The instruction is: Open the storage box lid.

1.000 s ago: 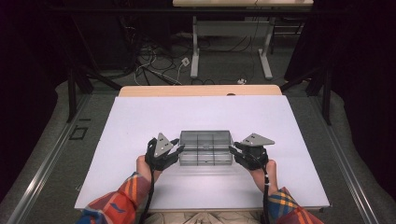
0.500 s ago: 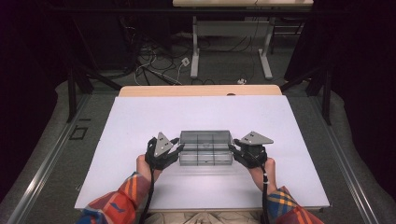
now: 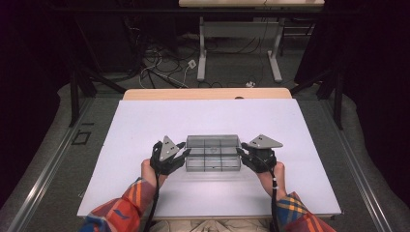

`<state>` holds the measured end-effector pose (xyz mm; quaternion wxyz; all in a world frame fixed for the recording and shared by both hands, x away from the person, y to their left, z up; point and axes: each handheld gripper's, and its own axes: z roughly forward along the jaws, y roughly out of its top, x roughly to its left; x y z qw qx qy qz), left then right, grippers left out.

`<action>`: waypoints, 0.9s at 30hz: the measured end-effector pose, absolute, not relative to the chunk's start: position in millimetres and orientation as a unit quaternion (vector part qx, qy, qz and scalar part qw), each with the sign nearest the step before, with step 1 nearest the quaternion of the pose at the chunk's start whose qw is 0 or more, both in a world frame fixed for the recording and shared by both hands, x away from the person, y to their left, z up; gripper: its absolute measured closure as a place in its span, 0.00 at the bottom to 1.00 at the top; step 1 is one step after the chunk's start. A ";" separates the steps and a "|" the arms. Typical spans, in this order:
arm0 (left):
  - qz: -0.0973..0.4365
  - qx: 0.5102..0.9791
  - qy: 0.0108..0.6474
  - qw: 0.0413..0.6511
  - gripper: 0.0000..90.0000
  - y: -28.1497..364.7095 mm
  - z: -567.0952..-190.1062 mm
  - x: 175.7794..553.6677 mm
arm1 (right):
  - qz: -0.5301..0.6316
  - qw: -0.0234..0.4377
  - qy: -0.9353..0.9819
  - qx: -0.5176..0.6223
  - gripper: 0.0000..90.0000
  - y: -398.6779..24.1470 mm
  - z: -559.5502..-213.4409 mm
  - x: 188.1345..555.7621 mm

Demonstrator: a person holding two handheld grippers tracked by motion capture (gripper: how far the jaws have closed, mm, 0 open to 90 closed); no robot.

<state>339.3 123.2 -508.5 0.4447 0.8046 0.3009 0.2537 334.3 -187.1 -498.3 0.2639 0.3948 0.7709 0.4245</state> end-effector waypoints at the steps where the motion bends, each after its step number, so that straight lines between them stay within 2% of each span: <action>1: 0.253 0.804 0.302 0.445 0.75 123.3 -508.4 339.6 | 0.426 0.264 0.769 0.397 0.78 -186.8 -497.7 334.8; 14: 0.250 0.805 0.309 0.440 0.75 121.7 -505.4 351.8 | 0.426 0.265 0.769 0.396 0.79 -185.9 -491.2 341.9; 27: 0.245 0.800 0.315 0.448 0.81 122.3 -503.9 361.1 | 0.421 0.256 0.771 0.403 0.79 -184.9 -484.8 348.9</action>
